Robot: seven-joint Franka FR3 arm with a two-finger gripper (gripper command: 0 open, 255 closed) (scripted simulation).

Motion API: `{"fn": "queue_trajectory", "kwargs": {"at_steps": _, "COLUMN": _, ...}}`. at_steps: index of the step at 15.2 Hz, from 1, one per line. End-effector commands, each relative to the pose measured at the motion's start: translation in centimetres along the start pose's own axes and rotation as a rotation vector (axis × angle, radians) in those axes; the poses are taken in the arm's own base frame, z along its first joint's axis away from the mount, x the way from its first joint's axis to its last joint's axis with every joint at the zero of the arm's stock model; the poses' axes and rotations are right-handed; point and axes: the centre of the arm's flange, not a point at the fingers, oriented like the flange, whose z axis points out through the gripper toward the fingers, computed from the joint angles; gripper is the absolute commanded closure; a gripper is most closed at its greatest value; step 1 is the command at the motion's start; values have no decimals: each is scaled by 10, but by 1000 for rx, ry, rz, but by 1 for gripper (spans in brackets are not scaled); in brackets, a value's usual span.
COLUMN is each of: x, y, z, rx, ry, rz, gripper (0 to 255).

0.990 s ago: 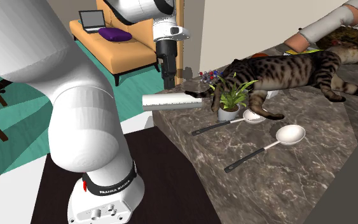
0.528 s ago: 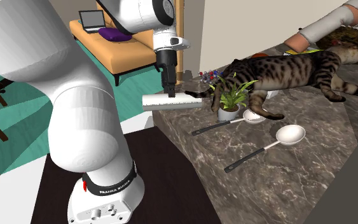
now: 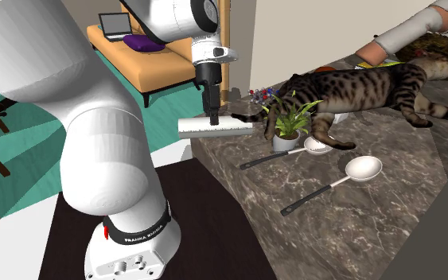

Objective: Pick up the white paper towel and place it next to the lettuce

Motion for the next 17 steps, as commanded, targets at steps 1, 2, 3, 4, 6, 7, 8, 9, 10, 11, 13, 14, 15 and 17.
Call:
{"fn": "queue_trajectory", "kwargs": {"at_steps": 1, "x": 0, "y": 0, "z": 0, "rx": -1, "ry": -1, "rz": 0, "gripper": 255}}
{"fn": "queue_trajectory", "kwargs": {"at_steps": 2, "x": 0, "y": 0, "z": 0, "rx": -1, "ry": -1, "rz": 0, "gripper": 255}}
{"fn": "queue_trajectory", "kwargs": {"at_steps": 3, "x": 0, "y": 0, "z": 0, "rx": -1, "ry": -1, "rz": 0, "gripper": 255}}
{"fn": "queue_trajectory", "kwargs": {"at_steps": 4, "x": 0, "y": 0, "z": 1, "rx": -1, "ry": -1, "rz": 0, "gripper": 255}}
{"fn": "queue_trajectory", "kwargs": {"at_steps": 6, "x": 0, "y": 0, "z": 0, "rx": -1, "ry": -1, "rz": 0, "gripper": 255}}
{"fn": "queue_trajectory", "kwargs": {"at_steps": 7, "x": 0, "y": 0, "z": 0, "rx": -1, "ry": -1, "rz": 0, "gripper": 255}}
{"fn": "queue_trajectory", "kwargs": {"at_steps": 8, "x": 0, "y": 0, "z": 0, "rx": -1, "ry": -1, "rz": 0, "gripper": 255}}
{"fn": "queue_trajectory", "kwargs": {"at_steps": 9, "x": 0, "y": 0, "z": 0, "rx": -1, "ry": -1, "rz": 0, "gripper": 255}}
{"fn": "queue_trajectory", "kwargs": {"at_steps": 10, "x": 0, "y": 3, "z": -4, "rx": -1, "ry": -1, "rz": 0, "gripper": 255}}
{"fn": "queue_trajectory", "kwargs": {"at_steps": 11, "x": -1, "y": 6, "z": -8, "rx": -1, "ry": -1, "rz": 0, "gripper": 255}}
{"fn": "queue_trajectory", "kwargs": {"at_steps": 13, "x": -2, "y": 12, "z": -17, "rx": -1, "ry": -1, "rz": 0, "gripper": 255}}
{"fn": "queue_trajectory", "kwargs": {"at_steps": 14, "x": -2, "y": 15, "z": -21, "rx": -1, "ry": -1, "rz": 0, "gripper": 255}}
{"fn": "queue_trajectory", "kwargs": {"at_steps": 15, "x": -2, "y": 18, "z": -25, "rx": -1, "ry": -1, "rz": 0, "gripper": 255}}
{"fn": "queue_trajectory", "kwargs": {"at_steps": 17, "x": -3, "y": 24, "z": -34, "rx": -1, "ry": -1, "rz": 0, "gripper": 255}}
